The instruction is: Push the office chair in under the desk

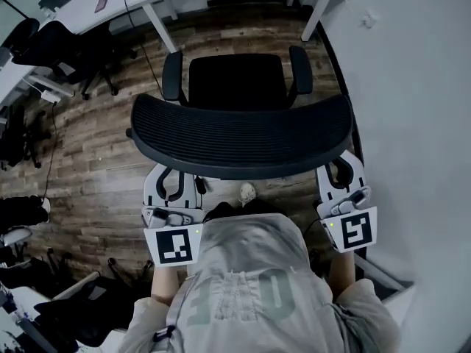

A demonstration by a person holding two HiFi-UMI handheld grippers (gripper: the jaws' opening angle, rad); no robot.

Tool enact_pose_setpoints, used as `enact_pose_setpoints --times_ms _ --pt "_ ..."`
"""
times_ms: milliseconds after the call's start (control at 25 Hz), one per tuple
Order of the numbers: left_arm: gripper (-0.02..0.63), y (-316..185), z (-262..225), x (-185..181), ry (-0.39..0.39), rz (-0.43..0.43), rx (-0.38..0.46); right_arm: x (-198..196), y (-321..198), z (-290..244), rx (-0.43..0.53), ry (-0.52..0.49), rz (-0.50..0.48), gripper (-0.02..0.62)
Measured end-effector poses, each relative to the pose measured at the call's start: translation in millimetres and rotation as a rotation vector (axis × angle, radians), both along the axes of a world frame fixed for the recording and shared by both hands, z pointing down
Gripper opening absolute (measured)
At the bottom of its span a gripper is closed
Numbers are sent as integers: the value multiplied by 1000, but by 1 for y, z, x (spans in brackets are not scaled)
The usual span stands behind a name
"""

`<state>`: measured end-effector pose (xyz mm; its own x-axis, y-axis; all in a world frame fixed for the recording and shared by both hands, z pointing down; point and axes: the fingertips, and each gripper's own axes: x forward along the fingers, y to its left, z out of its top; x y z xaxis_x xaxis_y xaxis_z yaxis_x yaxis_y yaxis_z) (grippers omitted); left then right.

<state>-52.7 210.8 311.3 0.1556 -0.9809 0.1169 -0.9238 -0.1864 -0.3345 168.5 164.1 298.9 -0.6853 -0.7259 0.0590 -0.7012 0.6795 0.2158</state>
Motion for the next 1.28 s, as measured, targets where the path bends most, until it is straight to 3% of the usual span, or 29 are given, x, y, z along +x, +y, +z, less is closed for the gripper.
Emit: enact_pose_setpoints --times_ms 120,480,640,680,720,800,880,1000,1120,1280 --pt "17 -5 1 6 -89 15 -19 -4 -7 2 -16 -16 -7 20" --pt "17 -14 -1 -17 -141 23 -27 -15 -14 8 -31 43 -9 21" --pt "20 -13 0 -20 -172 67 -53 -26 -10 7 -32 98 -50 21" --pt "32 -12 1 -20 -186 85 -69 -31 -8 7 -40 118 -73 22" --pt "88 -10 2 -20 -207 102 -93 -36 -6 8 -50 142 -97 25" --pt "139 -5 12 -18 -277 140 -168 -42 1 12 -62 236 -160 66" --pt "182 1 27 -18 -415 194 -263 -42 10 21 -58 402 -238 144" --pt "190 6 42 -28 -642 252 -365 -36 20 37 -58 635 -290 144" --pt "189 3 43 -29 -757 280 -367 -35 26 51 -5 821 -310 144" --pt "189 -6 44 -11 -857 339 -360 -35 21 56 83 984 -314 144"
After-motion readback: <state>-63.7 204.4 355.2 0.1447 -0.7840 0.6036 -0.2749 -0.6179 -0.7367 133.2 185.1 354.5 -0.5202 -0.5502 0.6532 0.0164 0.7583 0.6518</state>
